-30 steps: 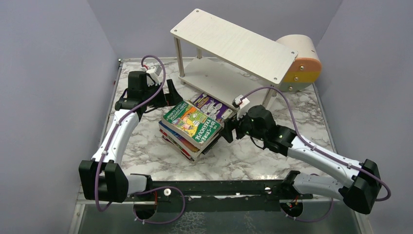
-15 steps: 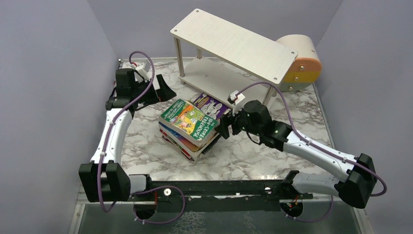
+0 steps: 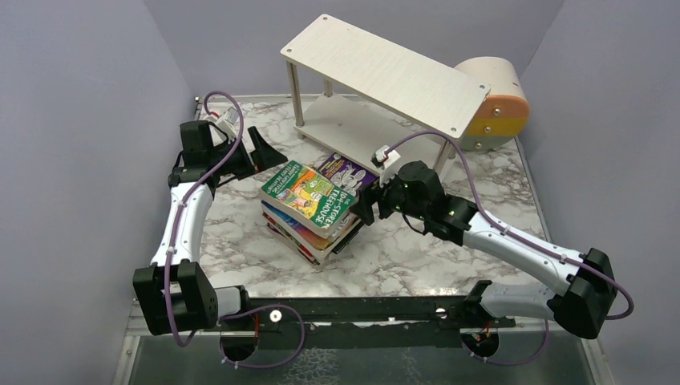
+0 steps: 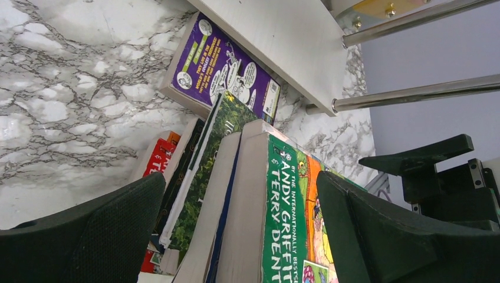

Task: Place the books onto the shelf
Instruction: Pick up the book from the center of the board.

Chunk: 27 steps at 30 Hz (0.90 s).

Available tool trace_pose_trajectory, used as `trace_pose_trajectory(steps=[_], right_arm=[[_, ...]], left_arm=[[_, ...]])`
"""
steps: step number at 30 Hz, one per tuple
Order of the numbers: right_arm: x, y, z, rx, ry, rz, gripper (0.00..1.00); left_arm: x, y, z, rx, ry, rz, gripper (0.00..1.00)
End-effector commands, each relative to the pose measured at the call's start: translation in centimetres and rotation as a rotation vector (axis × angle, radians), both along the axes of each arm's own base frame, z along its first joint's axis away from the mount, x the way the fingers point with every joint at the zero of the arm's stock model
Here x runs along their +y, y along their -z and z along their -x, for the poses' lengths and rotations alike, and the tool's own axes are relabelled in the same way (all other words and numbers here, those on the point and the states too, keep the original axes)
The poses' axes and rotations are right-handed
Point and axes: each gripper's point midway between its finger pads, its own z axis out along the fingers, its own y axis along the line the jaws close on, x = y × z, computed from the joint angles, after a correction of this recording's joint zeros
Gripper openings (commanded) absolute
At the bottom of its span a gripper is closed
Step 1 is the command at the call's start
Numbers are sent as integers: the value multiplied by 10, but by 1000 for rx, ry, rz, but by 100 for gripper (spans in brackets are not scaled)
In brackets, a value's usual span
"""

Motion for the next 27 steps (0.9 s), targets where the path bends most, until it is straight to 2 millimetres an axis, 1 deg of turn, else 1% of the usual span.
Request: trace_pose_trajectory(steps=[1,5,10,20,27], right_arm=[[8,-26,1,-45,-32,-55,76],[7,-24,1,-46,-29,-56,76],[14,-20,-2,-44,-39,-62,76],[28,-22,-12,-67,-62,-59,76],[35,-21,-16,-69,-75,-62,76]], left_arm=[[0,-12,4,-50,9,15,97],[-2,-12,6,-46,13,22,97],[-3,-13,9,-43,15,34,97],[-6,6,24,17,15,58,97],[-3,1,22,-7,-7,49,96]])
